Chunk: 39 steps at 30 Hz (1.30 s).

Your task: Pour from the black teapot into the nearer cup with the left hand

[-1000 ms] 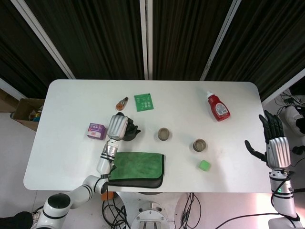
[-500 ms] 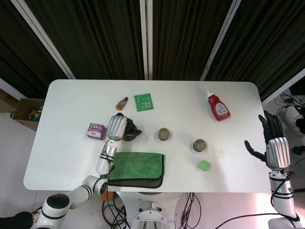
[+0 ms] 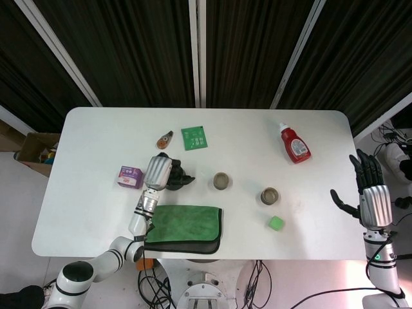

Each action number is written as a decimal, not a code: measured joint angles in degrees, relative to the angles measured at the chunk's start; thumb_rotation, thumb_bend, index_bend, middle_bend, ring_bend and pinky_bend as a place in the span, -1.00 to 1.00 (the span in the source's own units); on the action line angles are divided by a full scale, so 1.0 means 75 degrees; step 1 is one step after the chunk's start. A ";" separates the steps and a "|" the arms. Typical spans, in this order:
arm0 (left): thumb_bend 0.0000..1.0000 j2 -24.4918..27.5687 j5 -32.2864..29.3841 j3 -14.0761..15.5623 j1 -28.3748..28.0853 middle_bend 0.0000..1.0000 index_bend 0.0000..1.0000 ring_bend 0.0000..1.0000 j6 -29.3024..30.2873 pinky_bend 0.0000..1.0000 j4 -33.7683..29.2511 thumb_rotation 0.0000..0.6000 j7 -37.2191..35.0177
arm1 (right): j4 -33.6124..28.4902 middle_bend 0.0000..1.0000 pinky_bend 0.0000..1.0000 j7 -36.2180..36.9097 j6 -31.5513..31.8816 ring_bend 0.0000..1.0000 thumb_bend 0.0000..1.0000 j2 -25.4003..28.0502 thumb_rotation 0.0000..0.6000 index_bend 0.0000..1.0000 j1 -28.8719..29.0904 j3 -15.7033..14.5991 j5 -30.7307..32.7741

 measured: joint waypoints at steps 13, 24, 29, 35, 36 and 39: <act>-0.91 -0.0046 0.0081 0.0043 -0.0056 0.52 0.39 0.39 0.0035 -0.12 0.0180 -0.16 0.0020 | -0.0028 -1.00 -1.00 0.0013 -0.0044 -1.00 -0.54 0.0032 1.00 -1.00 0.0003 -0.0017 -0.0001; -0.92 0.0073 0.0168 0.0070 -0.0077 0.28 0.11 0.10 0.0202 -0.17 0.0151 -0.16 0.0093 | -0.0034 -1.00 -1.00 0.0028 0.0009 -1.00 -0.54 0.0037 1.00 -1.00 0.0008 0.0018 -0.0003; -0.92 0.0205 0.0205 0.0145 -0.0032 -0.35 -0.41 -0.54 0.0160 -0.46 0.0018 -0.34 0.0240 | -0.0048 -1.00 -1.00 0.0023 0.0016 -1.00 -0.54 0.0036 1.00 -1.00 0.0022 0.0025 -0.0018; -0.91 0.0571 0.0286 0.0110 0.0072 -0.61 -0.64 -0.76 0.0680 -0.63 -0.0426 -0.40 0.0449 | -0.0069 -1.00 -1.00 0.0033 0.0044 -1.00 -0.54 0.0049 1.00 -1.00 0.0023 0.0031 -0.0031; -0.91 0.0722 0.0309 0.0102 0.0120 -0.61 -0.67 -0.76 0.0842 -0.63 -0.0619 -0.40 0.0512 | -0.0074 -1.00 -1.00 0.0033 0.0053 -1.00 -0.54 0.0057 1.00 -1.00 0.0019 0.0029 -0.0035; -0.91 0.1281 0.0381 0.0132 0.0311 -0.61 -0.74 -0.76 0.1092 -0.63 -0.1363 -0.36 0.0726 | -0.0081 -1.00 -1.00 0.0024 0.0064 -1.00 -0.55 0.0090 1.00 -1.00 -0.0008 0.0006 -0.0041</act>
